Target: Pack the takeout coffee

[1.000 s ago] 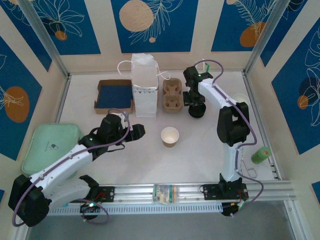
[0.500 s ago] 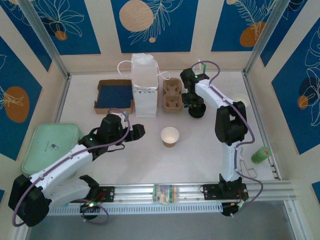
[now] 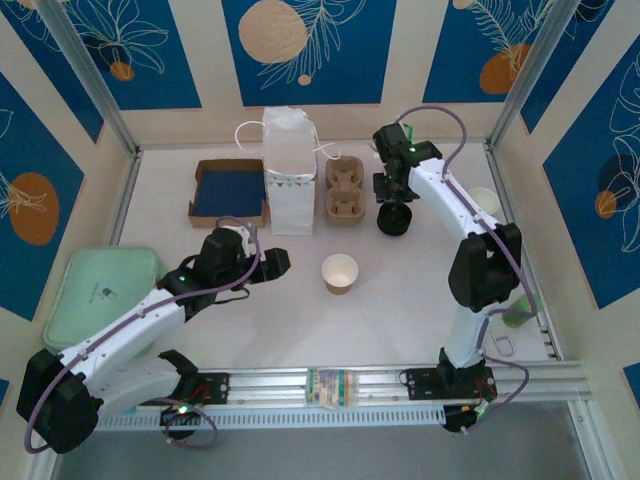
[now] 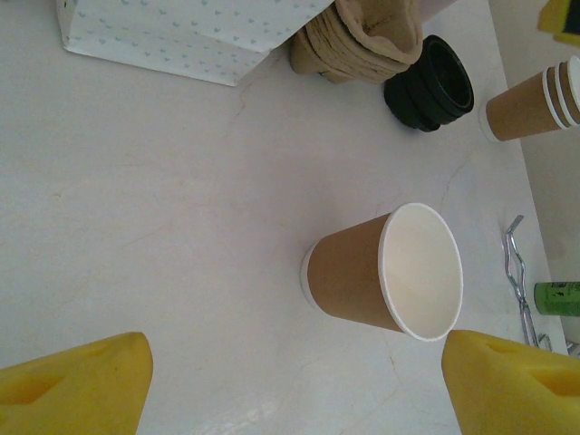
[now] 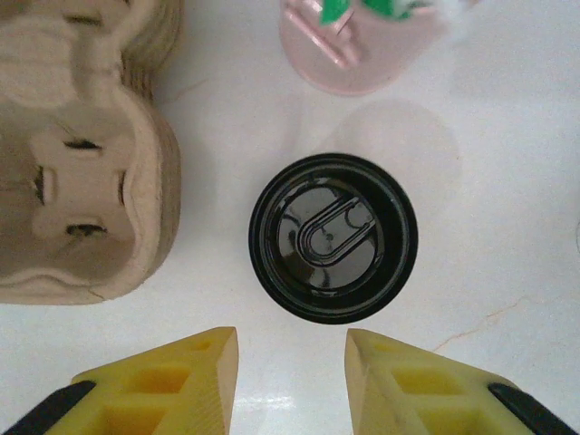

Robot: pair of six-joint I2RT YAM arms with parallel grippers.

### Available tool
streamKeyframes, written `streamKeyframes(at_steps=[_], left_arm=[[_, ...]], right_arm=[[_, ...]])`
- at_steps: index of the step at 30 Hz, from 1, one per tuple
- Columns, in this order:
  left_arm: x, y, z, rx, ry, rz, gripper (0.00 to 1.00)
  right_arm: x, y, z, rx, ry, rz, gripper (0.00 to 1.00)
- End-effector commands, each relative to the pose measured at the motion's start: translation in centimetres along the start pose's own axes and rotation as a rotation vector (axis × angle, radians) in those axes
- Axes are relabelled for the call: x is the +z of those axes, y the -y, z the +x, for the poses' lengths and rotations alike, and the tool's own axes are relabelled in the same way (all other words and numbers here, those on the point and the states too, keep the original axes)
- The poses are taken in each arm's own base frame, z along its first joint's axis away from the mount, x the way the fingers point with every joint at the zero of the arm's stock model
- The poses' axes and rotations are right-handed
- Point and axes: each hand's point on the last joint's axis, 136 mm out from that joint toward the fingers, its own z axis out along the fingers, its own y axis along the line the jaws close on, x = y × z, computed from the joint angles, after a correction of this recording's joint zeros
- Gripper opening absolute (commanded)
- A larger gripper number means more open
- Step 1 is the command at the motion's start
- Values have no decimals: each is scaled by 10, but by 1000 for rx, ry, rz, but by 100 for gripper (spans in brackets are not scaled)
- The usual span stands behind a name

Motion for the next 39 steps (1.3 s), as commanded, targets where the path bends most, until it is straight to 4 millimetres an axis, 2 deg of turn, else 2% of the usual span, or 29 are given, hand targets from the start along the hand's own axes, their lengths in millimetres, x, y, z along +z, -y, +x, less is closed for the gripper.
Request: streamKeyframes(at_steps=[1, 7, 13, 26, 34, 39], left_arm=[[-3, 1, -7, 14, 22, -4, 84], [-4, 2, -8, 12, 26, -1, 83], [-4, 2, -9, 12, 32, -1, 84], [-6, 0, -10, 22, 38, -14, 83], [-10, -3, -9, 25, 46, -28, 84], [-11, -4, -9, 20, 49, -30, 84]], right_arm=[[-3, 10, -3, 82, 28, -33, 37], [0, 23, -18, 168, 98, -56, 35], [23, 24, -24, 217, 143, -116, 34], [72, 37, -41, 282, 174, -84, 31], [90, 38, -52, 292, 182, -66, 29], [95, 42, -61, 303, 192, -58, 28]])
